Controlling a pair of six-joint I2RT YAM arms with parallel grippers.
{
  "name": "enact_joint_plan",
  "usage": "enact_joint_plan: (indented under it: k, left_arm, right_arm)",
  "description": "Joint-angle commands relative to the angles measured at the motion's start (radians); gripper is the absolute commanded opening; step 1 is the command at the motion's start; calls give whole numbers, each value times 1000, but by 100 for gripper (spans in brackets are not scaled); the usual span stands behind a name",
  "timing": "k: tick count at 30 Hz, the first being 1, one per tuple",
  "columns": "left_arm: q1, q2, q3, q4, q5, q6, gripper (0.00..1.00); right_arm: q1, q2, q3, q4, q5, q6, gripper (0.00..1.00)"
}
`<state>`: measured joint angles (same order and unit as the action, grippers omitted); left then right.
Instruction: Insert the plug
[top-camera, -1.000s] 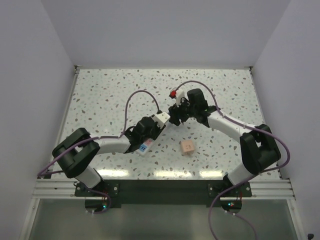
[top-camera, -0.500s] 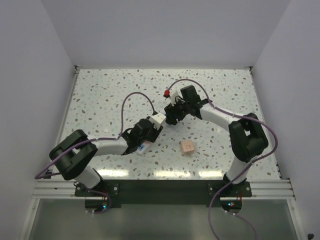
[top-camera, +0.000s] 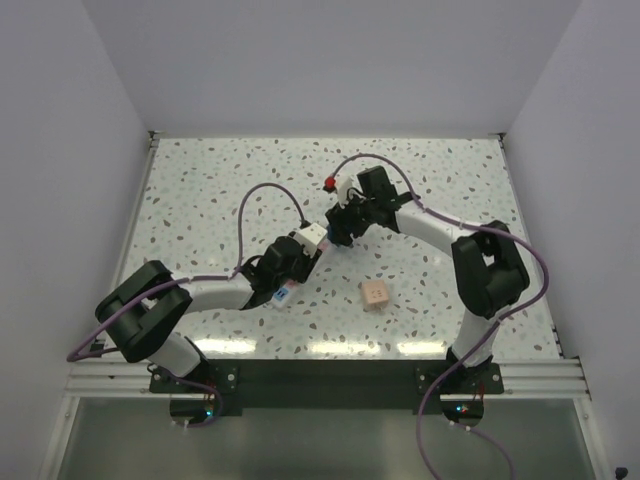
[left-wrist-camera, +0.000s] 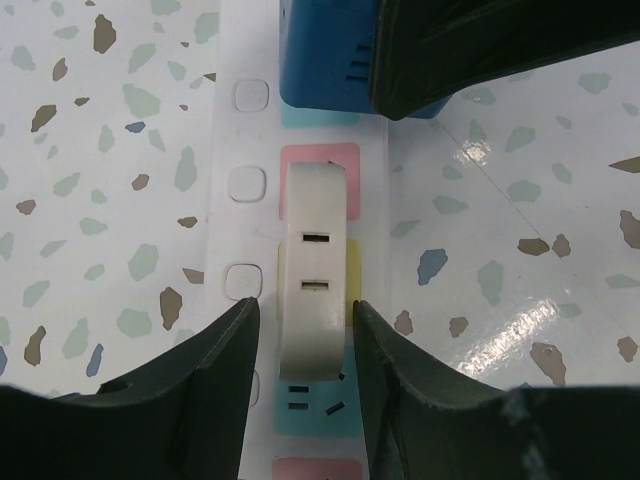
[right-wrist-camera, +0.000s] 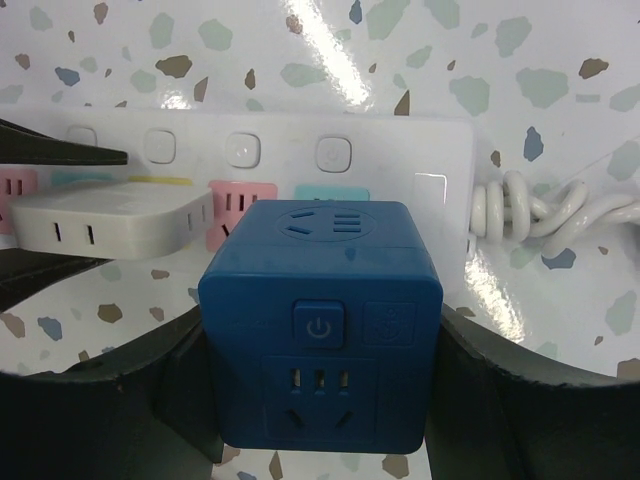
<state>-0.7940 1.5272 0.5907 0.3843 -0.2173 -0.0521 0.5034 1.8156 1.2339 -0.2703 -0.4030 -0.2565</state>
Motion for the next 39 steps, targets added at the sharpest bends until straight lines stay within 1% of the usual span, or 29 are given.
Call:
enact_joint_plan:
  k: [1,8,15,24,34,39]
  left_arm:
    - [4,-21,-12,-2,-19,-15,47]
    - [6,-25,-15,-7,-34,-23,46]
    - [12,-33,-15,-15,-36,-31,45]
    - [22,-39,-19,-15,-36,-35,45]
    - [30,-41,-23,-12,-36,-38,45]
    - [32,-41,-22,-13,-34,-38,45]
  right_arm:
    - [0,16,71,14,-17,-27,0]
    - [3,56,104,-10,-23,-39,0]
    - [24,73,122,-44,6,-56,0]
    - [49,102,147,-84,82,-58,0]
    - [49,88,145,-104,159,-40,0]
    - [49,80,128,-101,156,-29,0]
